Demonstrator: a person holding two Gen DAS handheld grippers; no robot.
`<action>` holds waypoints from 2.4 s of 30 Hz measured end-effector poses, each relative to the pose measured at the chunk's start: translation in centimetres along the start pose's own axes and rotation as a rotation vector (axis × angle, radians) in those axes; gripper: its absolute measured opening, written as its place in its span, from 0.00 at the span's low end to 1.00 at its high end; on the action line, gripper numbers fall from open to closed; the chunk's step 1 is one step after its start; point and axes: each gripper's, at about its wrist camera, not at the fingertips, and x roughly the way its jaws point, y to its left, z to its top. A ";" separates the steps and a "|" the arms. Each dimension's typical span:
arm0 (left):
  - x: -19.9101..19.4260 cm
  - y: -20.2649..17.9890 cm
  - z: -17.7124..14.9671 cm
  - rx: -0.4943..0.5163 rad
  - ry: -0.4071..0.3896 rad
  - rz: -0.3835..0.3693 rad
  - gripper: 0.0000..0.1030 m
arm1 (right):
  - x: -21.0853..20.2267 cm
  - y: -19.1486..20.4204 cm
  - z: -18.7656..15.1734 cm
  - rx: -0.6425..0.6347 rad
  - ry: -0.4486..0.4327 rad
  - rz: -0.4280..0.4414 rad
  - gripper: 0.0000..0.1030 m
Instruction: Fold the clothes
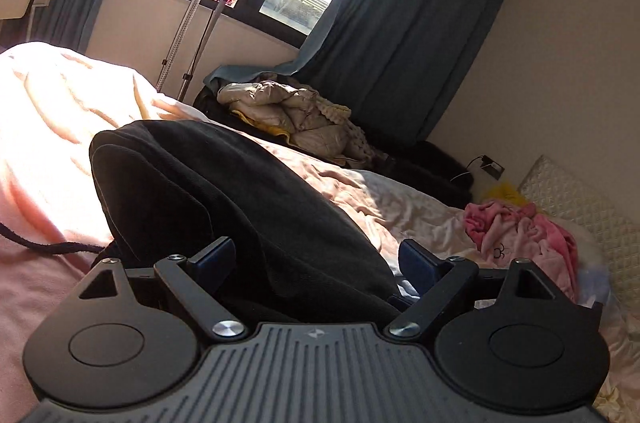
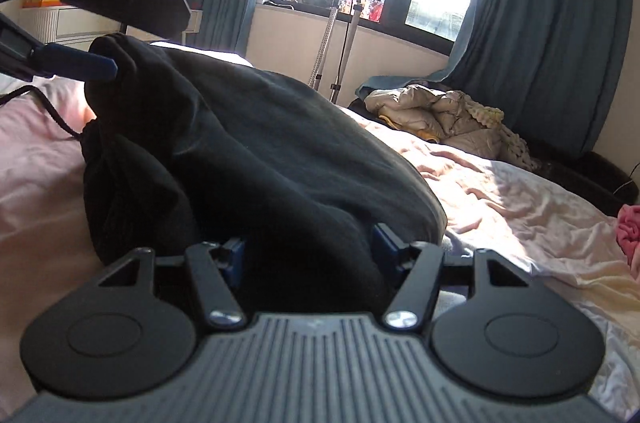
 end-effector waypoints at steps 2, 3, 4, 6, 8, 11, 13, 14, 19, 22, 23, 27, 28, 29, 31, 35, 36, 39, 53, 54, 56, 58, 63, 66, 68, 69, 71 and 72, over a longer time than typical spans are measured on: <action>1.2 1.0 -0.2 -0.091 0.079 -0.115 0.88 | 0.2 0.1 -0.2 -0.002 -0.007 -0.002 0.56; 1.7 1.3 -0.3 -0.129 0.100 -0.153 0.88 | -0.1 0.0 -0.1 -0.006 -0.016 -0.007 0.38; 2.1 1.5 -0.4 -0.154 0.105 -0.176 0.88 | -0.5 -0.1 0.0 -0.010 -0.027 -0.013 0.20; 2.7 1.7 -0.3 -0.157 0.099 -0.197 0.88 | -1.5 -0.8 0.4 0.026 -0.060 -0.024 0.15; 3.3 2.1 -0.3 -0.176 0.087 -0.219 0.88 | -3.0 -1.6 0.9 0.083 -0.102 -0.046 0.12; 4.1 3.2 -0.2 -0.232 0.060 -0.245 0.88 | -4.7 -2.5 1.3 0.136 -0.137 -0.074 0.11; 4.2 4.1 -0.1 -0.270 0.017 -0.233 0.88 | -5.3 -2.9 1.1 0.159 -0.141 -0.078 0.11; 4.3 4.5 -0.1 -0.285 -0.006 -0.213 0.88 | -5.6 -3.1 1.0 0.169 -0.140 -0.078 0.11; 3.9 7.8 0.8 -0.394 -0.154 -0.037 0.81 | -5.2 -2.0 0.2 0.104 -0.103 -0.085 0.12; 4.3 8.8 0.9 -0.380 -0.149 0.089 0.53 | -4.3 -0.8 -0.5 0.065 -0.068 -0.080 0.15; 4.5 9.0 0.8 -0.372 -0.153 0.109 0.48 | -3.9 -0.5 -0.8 0.056 -0.058 -0.080 0.15; 3.5 8.2 1.4 -0.311 -0.202 0.136 0.40 | -3.9 -0.8 -0.8 0.101 -0.048 -0.064 0.16; 3.4 8.1 1.7 -0.302 -0.204 0.124 0.38 | -4.2 -0.9 -0.7 0.099 -0.057 -0.068 0.16; 3.4 7.9 2.1 -0.294 -0.204 0.108 0.38 | -4.4 -0.9 -0.7 0.102 -0.063 -0.068 0.16; 3.5 8.0 2.5 -0.289 -0.188 0.121 0.35 | -4.4 -0.9 -0.7 0.112 -0.066 -0.060 0.16; 5.2 9.9 2.3 -0.339 -0.125 0.241 0.27 | -3.5 0.1 -1.1 0.072 -0.042 -0.039 0.17; 5.3 10.5 2.4 -0.356 -0.105 0.265 0.26 | -3.2 0.3 -1.2 0.067 -0.032 -0.029 0.18; 5.8 11.0 2.3 -0.348 -0.083 0.292 0.24 | -2.2 0.6 -1.8 0.064 -0.005 -0.004 0.19; -1.2 5.7 0.1 -0.364 -0.121 0.215 0.84 | -4.8 -0.1 -1.4 0.161 -0.014 0.041 0.42; -1.4 5.5 -0.1 -0.379 -0.106 0.195 0.85 | -5.3 -0.3 -1.3 0.173 -0.015 0.048 0.42; -1.7 5.3 -0.5 -0.419 -0.065 0.140 0.90 | -6.1 -0.6 -1.1 0.200 -0.018 0.058 0.43; -1.7 5.4 -0.9 -0.468 -0.031 0.092 0.93 | -7.0 -1.3 -1.0 0.253 -0.027 0.075 0.45; -1.0 6.0 -2.0 -0.547 0.026 0.048 0.99 | -8.2 -2.9 -1.2 0.390 -0.038 0.104 0.52; 0.1 6.8 -2.8 -0.580 0.066 0.071 0.99 | -8.0 -3.9 -1.5 0.469 -0.028 0.110 0.52; 0.9 7.4 -3.3 -0.608 0.096 0.096 1.00 | -7.6 -4.8 -1.8 0.531 -0.020 0.114 0.52; 1.2 7.9 -3.6 -0.633 0.109 0.109 1.00 | -7.4 -5.2 -2.0 0.566 -0.015 0.119 0.52; 1.6 9.0 -4.2 -0.699 0.108 0.113 1.00 | -7.0 -5.9 -2.4 0.626 -0.002 0.127 0.52; 1.8 9.6 -4.5 -0.733 0.104 0.110 1.00 | -6.7 -6.2 -2.7 0.656 0.004 0.133 0.52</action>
